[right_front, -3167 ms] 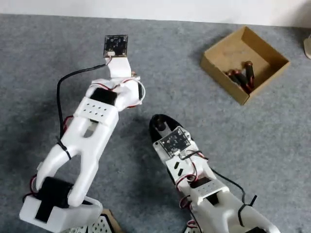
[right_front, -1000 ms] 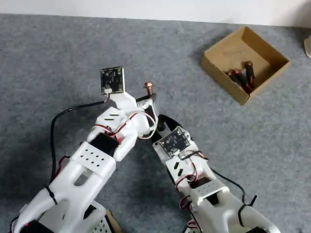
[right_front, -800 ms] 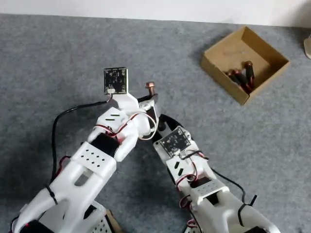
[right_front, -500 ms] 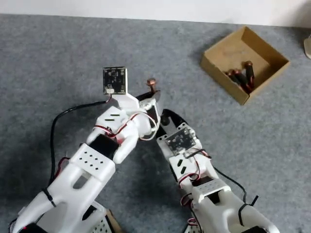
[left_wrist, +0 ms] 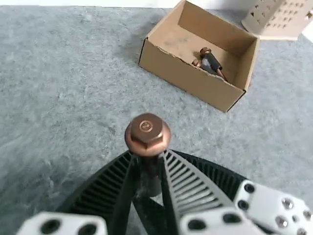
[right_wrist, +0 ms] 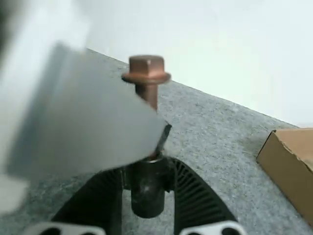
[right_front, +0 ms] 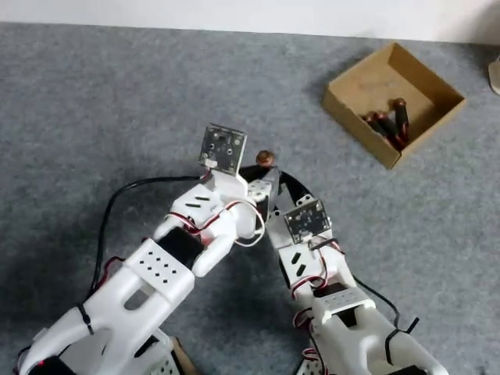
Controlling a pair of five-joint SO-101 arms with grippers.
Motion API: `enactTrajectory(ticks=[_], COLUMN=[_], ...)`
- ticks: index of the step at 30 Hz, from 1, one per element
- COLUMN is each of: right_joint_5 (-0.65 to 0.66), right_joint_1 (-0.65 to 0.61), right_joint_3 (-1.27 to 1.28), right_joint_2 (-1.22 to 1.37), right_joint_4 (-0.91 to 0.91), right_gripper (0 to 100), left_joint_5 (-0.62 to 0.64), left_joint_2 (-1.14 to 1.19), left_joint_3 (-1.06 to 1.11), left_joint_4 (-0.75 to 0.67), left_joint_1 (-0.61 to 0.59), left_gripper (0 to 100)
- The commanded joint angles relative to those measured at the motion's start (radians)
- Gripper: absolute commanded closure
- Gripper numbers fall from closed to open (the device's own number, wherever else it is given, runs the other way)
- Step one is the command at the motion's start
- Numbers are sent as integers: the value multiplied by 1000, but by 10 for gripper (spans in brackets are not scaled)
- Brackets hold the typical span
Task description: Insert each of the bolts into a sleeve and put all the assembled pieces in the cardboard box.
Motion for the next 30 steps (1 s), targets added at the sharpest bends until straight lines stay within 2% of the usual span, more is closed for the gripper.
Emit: enactTrajectory(ticks=[1, 9, 15, 24, 30], right_joint_5=[-11, -11, -11, -11, -11], right_joint_1=[39, 39, 39, 39, 39], right_joint_3=[65, 65, 67, 65, 59], right_joint_2=[-18, -18, -18, -16, -15], right_joint_4=[-39, -39, -39, -39, 1], right_gripper=[994, 994, 994, 994, 994], left_joint_5=[-29, -40, -46, -44, 12], left_joint_2=[-18, -18, -18, -18, -19], left_joint_3=[2, -1, 2, 1, -41], left_joint_4=[-2, 0, 0, 0, 18], left_joint_1=[15, 8, 8, 7, -65], left_gripper=[993, 982, 884, 881, 880])
